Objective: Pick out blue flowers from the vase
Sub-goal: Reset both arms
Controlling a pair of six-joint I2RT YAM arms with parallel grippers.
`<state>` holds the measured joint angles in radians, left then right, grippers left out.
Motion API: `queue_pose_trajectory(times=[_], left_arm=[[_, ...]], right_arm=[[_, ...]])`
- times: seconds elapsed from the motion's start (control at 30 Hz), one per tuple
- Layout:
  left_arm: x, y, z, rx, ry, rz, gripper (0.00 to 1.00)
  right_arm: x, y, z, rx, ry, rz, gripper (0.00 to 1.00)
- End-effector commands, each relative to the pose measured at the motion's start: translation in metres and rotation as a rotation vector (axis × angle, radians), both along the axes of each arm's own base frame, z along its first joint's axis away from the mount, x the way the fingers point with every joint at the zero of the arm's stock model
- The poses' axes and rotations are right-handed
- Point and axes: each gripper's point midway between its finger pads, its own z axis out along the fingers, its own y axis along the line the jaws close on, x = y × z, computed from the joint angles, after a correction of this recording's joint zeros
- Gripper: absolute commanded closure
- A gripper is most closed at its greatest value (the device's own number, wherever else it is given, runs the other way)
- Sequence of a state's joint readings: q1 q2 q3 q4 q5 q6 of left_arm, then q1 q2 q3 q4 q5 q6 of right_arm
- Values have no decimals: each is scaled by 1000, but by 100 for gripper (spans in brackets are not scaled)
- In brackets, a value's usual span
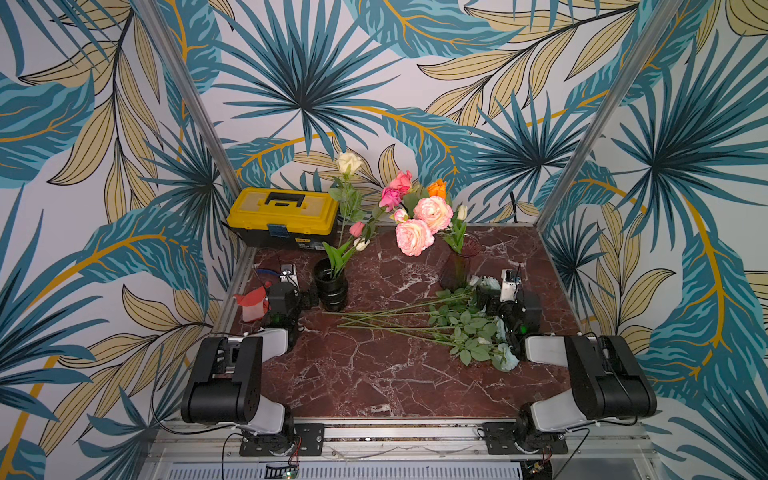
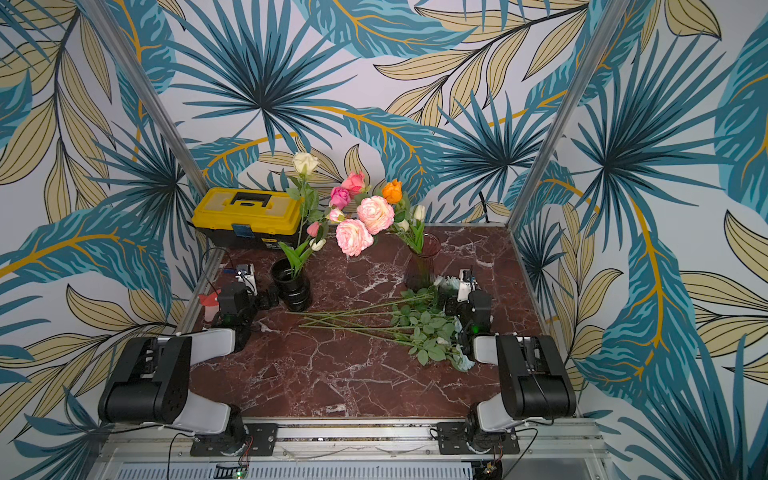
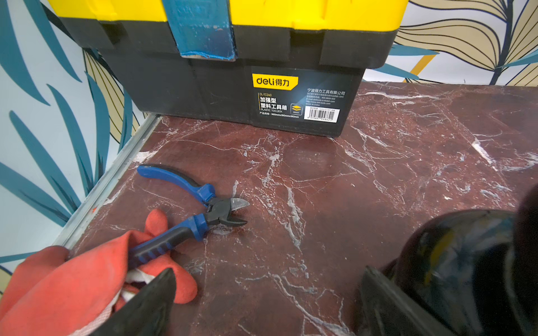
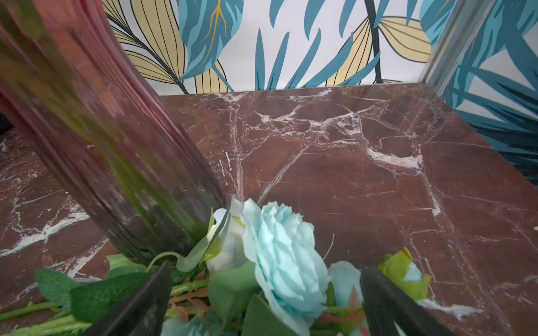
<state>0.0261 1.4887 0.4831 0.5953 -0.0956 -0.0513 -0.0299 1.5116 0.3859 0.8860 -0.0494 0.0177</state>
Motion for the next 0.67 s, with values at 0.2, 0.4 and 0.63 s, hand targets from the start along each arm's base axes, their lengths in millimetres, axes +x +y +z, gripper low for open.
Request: queue_pose_trajectory(times=[0.2,0.4,0.63], left_arm=[[7,-2,15,1,-55,-16,1],[7,-2,15,1,-55,-16,1],[7,-2,15,1,-55,-18,1]], right_arm=[[1,-13,6,-18,-32,-77,1],[1,-13,6,-18,-33,-79,1],[1,-13,6,-18,-32,-76,1]])
